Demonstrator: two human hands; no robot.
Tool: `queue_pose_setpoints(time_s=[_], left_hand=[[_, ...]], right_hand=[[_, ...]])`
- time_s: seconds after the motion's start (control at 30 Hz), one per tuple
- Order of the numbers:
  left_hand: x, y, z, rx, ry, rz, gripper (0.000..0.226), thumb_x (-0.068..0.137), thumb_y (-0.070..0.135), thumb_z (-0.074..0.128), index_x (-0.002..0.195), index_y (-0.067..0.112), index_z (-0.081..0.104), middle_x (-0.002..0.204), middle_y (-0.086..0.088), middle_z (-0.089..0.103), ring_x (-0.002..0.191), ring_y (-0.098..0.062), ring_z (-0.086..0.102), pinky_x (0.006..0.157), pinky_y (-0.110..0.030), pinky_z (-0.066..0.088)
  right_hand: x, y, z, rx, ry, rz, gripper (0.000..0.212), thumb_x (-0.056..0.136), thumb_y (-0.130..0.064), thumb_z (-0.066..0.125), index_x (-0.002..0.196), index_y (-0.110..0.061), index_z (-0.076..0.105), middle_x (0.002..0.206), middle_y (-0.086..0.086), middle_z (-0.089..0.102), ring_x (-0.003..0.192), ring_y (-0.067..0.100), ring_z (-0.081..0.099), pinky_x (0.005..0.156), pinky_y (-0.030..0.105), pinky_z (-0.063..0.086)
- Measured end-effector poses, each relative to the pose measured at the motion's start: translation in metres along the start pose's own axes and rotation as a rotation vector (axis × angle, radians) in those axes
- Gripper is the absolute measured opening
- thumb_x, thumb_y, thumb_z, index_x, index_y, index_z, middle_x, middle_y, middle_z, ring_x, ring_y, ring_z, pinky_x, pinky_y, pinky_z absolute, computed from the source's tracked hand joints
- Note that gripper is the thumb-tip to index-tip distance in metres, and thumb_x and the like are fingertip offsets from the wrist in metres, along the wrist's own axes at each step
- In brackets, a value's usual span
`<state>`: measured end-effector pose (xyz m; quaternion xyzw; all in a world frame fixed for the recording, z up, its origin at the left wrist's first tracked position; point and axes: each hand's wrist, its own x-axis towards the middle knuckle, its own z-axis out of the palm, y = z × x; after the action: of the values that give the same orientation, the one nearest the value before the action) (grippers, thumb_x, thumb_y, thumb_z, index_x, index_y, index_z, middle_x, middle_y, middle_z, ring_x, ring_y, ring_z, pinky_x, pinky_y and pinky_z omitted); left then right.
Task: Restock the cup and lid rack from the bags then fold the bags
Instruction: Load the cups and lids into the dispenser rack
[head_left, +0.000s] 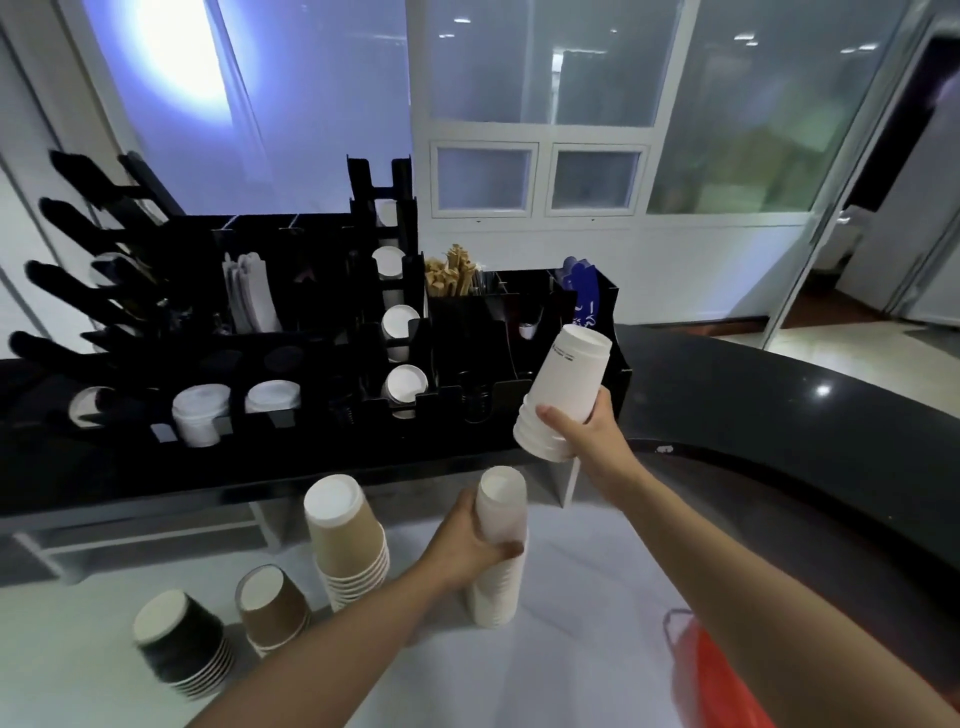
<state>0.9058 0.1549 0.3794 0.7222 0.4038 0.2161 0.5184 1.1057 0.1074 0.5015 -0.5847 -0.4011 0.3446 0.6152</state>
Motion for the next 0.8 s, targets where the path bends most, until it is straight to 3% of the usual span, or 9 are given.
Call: queue_pose_setpoints(time_s=[0.1, 0.23, 0.33, 0.43, 0.57, 0.63, 0.8], left_hand=[[-0.004, 0.028, -0.018, -0.05, 0.021, 0.057, 0.088, 0.079, 0.048, 0.08, 0.149, 0.036, 0.031, 0.139, 0.014, 0.051, 0.128, -0.006, 0.049, 0.106, -0.029, 0.043], [0.0, 0.071, -0.051, 0.012, 0.215, 0.195, 0.044, 0.098, 0.032, 0.062, 0.139, 0.025, 0.051, 0.131, 0.008, 0.059, 0.126, -0.008, 0.055, 0.105, -0.028, 0.047], [0.008, 0.108, -0.08, 0.094, 0.356, 0.255, 0.025, 0.099, 0.031, 0.06, 0.123, 0.027, 0.064, 0.113, 0.015, 0.067, 0.108, 0.006, 0.061, 0.09, -0.011, 0.05], [0.017, 0.14, -0.111, 0.179, 0.469, 0.302, 0.014, 0.097, 0.028, 0.064, 0.11, 0.027, 0.069, 0.096, 0.013, 0.07, 0.089, 0.006, 0.065, 0.073, -0.006, 0.048], [0.03, 0.171, -0.152, 0.23, 0.553, 0.333, 0.008, 0.099, 0.023, 0.062, 0.104, 0.025, 0.068, 0.082, 0.013, 0.073, 0.079, 0.005, 0.069, 0.071, -0.008, 0.05], [0.037, 0.18, -0.172, 0.271, 0.579, 0.346, 0.014, 0.101, 0.02, 0.056, 0.107, 0.025, 0.068, 0.083, 0.016, 0.073, 0.08, 0.003, 0.069, 0.072, -0.013, 0.053], [0.057, 0.186, -0.217, 0.436, 0.554, 0.34, 0.027, 0.104, 0.02, 0.045, 0.119, 0.028, 0.065, 0.099, 0.014, 0.074, 0.077, 0.002, 0.065, 0.067, -0.023, 0.052]], right_hand=[[0.014, -0.018, 0.014, 0.014, -0.062, -0.052, 0.09, 0.072, -0.05, 0.085, 0.142, -0.031, 0.031, 0.128, -0.004, 0.057, 0.114, 0.014, 0.061, 0.083, 0.029, 0.054], [0.037, -0.048, 0.036, 0.055, -0.103, -0.116, 0.086, 0.074, -0.052, 0.082, 0.141, -0.025, 0.035, 0.128, -0.001, 0.061, 0.112, 0.013, 0.065, 0.084, 0.028, 0.056], [0.057, -0.075, 0.053, 0.039, -0.135, -0.158, 0.081, 0.074, -0.055, 0.081, 0.137, -0.021, 0.044, 0.125, 0.002, 0.065, 0.109, 0.015, 0.068, 0.087, 0.032, 0.058], [0.075, -0.104, 0.068, -0.003, -0.134, -0.198, 0.05, 0.079, -0.053, 0.079, 0.117, -0.028, 0.056, 0.108, -0.004, 0.073, 0.089, 0.005, 0.072, 0.066, 0.018, 0.057], [0.099, -0.136, 0.088, -0.08, -0.129, -0.264, 0.037, 0.078, -0.056, 0.077, 0.099, -0.03, 0.062, 0.087, -0.021, 0.073, 0.077, 0.0, 0.071, 0.055, 0.011, 0.051], [0.113, -0.146, 0.097, -0.1, -0.119, -0.273, 0.036, 0.078, -0.053, 0.078, 0.098, -0.03, 0.06, 0.085, -0.019, 0.073, 0.076, 0.001, 0.071, 0.053, 0.012, 0.05], [0.143, -0.159, 0.117, -0.103, -0.071, -0.272, 0.061, 0.077, -0.045, 0.079, 0.123, -0.025, 0.044, 0.111, -0.007, 0.063, 0.095, 0.008, 0.065, 0.064, 0.021, 0.049]])
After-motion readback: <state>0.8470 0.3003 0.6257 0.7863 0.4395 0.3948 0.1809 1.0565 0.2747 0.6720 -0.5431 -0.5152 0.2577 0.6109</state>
